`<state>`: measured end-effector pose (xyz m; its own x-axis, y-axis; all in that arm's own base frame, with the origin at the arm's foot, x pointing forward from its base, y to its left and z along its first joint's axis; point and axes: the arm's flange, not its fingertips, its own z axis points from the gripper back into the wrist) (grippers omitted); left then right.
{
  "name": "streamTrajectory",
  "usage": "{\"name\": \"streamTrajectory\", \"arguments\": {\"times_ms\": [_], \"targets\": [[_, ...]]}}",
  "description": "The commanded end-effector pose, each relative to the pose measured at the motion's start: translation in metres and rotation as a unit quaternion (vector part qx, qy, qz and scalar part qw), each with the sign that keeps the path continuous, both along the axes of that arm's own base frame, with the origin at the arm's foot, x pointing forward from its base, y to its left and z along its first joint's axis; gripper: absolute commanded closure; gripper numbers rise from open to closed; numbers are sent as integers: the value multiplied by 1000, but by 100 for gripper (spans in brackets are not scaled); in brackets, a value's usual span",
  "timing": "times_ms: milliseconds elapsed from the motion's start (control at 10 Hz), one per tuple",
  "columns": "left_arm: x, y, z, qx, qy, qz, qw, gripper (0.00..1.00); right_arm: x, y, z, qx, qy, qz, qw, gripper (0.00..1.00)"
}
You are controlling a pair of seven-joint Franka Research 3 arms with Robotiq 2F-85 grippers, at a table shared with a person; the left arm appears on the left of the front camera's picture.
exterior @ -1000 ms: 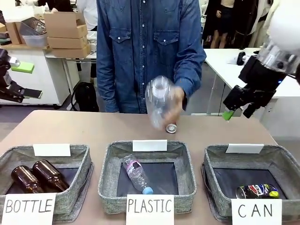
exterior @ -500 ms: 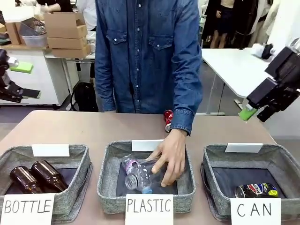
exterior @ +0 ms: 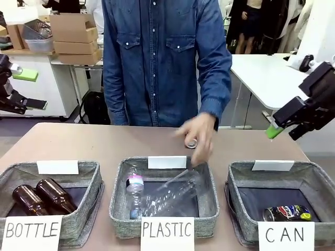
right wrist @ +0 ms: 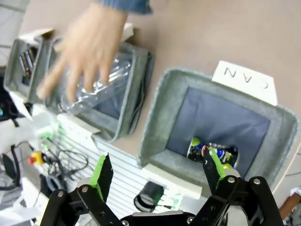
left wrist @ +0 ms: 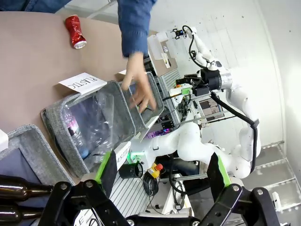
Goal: Sort the can waste into the basket.
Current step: Pick up the can waste from the table and place it in the right Fabric basket.
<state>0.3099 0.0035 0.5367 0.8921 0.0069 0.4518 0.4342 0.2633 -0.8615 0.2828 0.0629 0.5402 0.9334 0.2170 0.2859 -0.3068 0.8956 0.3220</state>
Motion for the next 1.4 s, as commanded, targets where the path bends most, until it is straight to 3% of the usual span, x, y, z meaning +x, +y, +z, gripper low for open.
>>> {"name": "streamTrajectory", "arguments": {"times_ms": [0,200,300,500,600,1200,1300], "targets": [[-1,2,0,-1,-8,-5,1000,0,-10,-1,5,2,-1,8,1000,0],[-1,2,0,-1,-8,-5,1000,0,3,0,-3,-1,3,0,1000,0],[-1,2,0,-1,-8,-5,1000,0,28,11,-14,-17,21,-14,1000,0],[-1,2,0,-1,-8,-5,1000,0,69,30,-42,6,-22,35,999,0],[-1,2,0,-1,-8,-5,1000,0,97,43,-55,45,-53,36,997,0],[-1,2,0,-1,-8,-5,1000,0,281,172,-177,-30,-27,-84,996,0],[-1,2,0,-1,-8,-5,1000,0,293,181,-187,-48,-29,-96,994,0]]}}
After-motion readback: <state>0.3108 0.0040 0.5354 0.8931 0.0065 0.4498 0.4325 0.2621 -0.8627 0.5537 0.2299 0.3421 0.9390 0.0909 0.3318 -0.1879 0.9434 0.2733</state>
